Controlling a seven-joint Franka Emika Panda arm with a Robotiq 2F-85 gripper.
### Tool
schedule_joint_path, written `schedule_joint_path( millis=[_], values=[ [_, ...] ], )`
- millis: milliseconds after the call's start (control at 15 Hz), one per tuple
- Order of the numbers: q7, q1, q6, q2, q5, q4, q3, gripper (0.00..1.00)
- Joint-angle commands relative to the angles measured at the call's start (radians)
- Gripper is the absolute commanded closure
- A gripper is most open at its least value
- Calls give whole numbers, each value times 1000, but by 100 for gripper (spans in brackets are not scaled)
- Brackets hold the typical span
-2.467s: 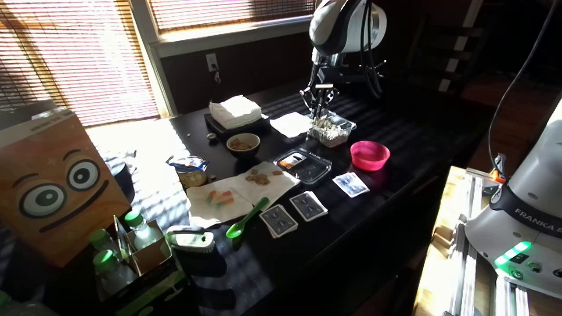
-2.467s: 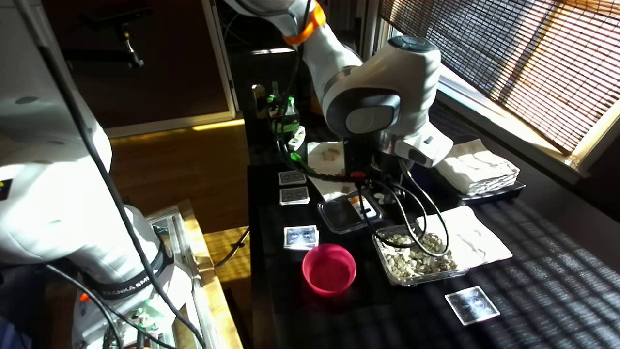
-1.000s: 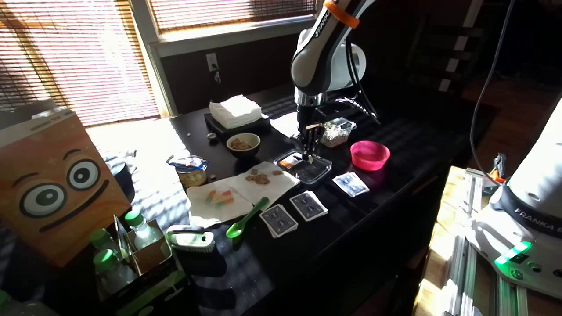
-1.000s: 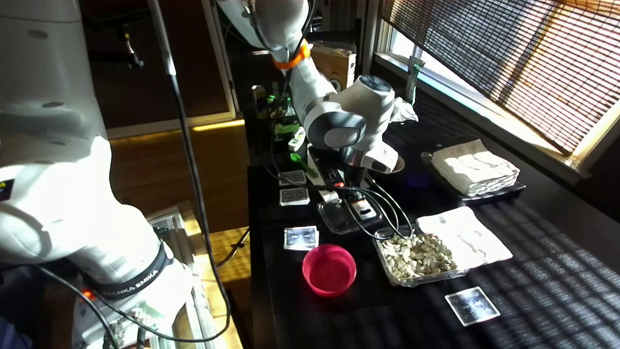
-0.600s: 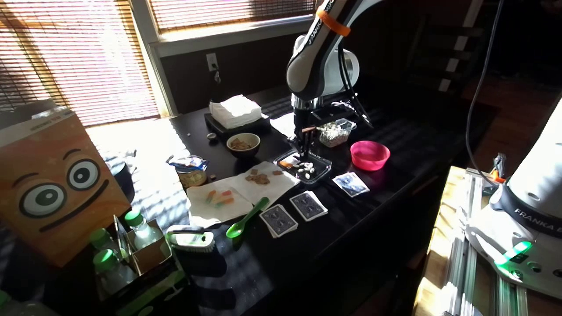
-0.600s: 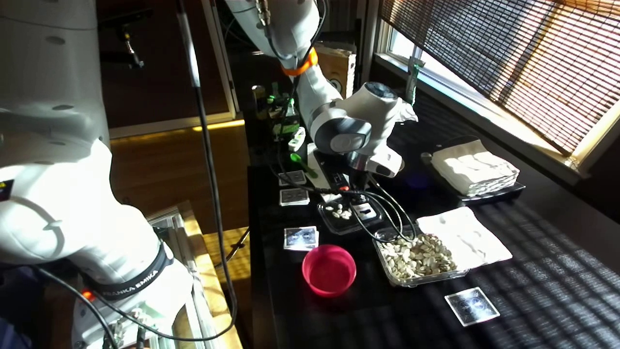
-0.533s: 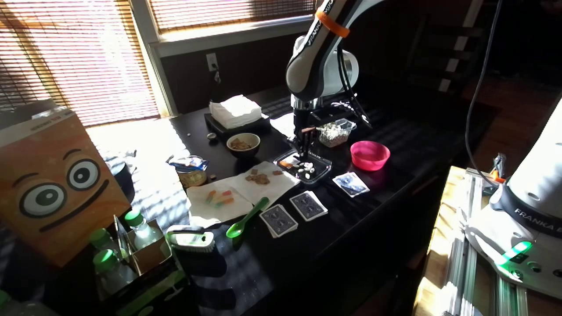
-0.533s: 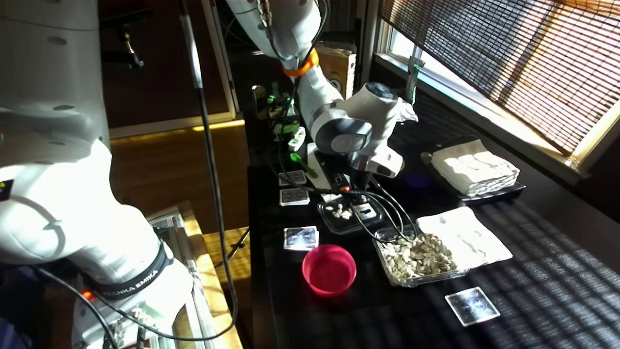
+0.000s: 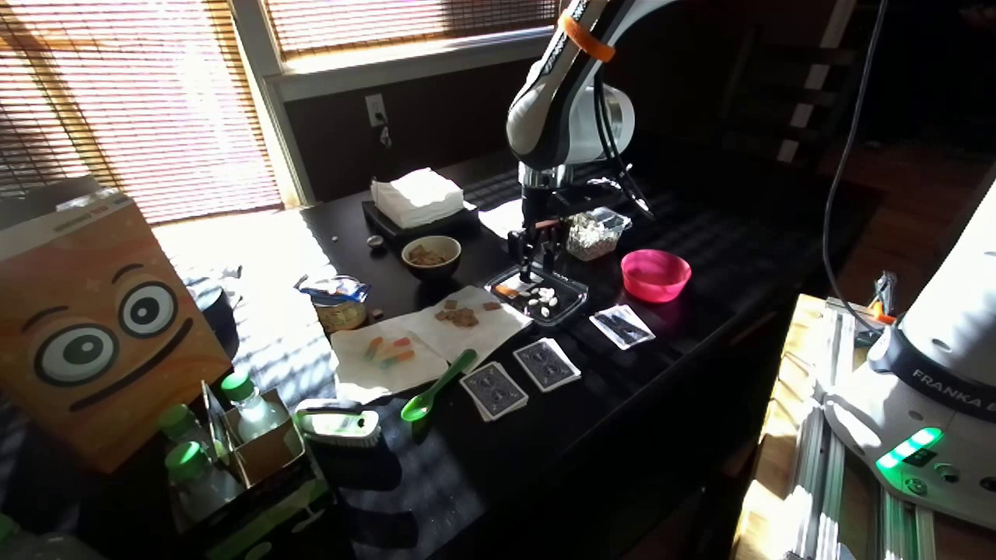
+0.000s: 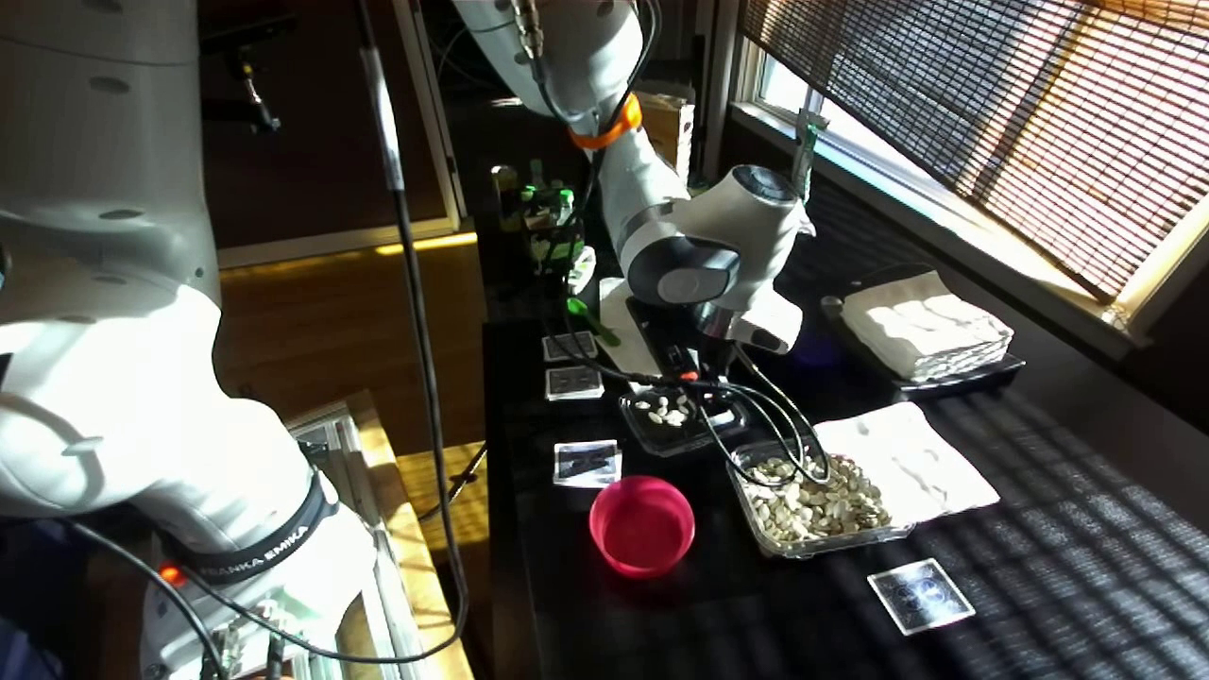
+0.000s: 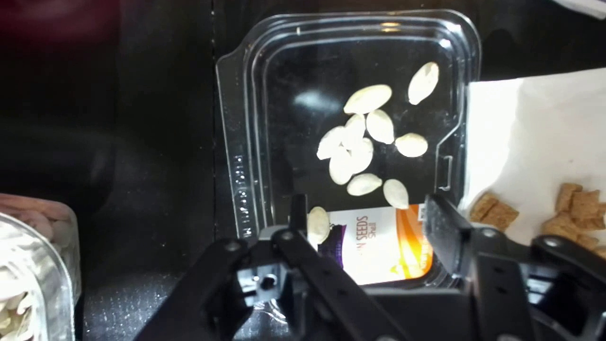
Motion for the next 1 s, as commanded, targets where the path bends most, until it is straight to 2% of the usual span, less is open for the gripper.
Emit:
schedule_joint_path(
  millis=[0,67,533,933],
  values=[
    [-151,-90,-54,3,68,23,47,5],
    [-182,-104,-61,8,71,27,48,0],
    [-324,-159,-105,24,95,36,60,0],
    [-349,-160,-114,37,127,35,69,0]
  ],
)
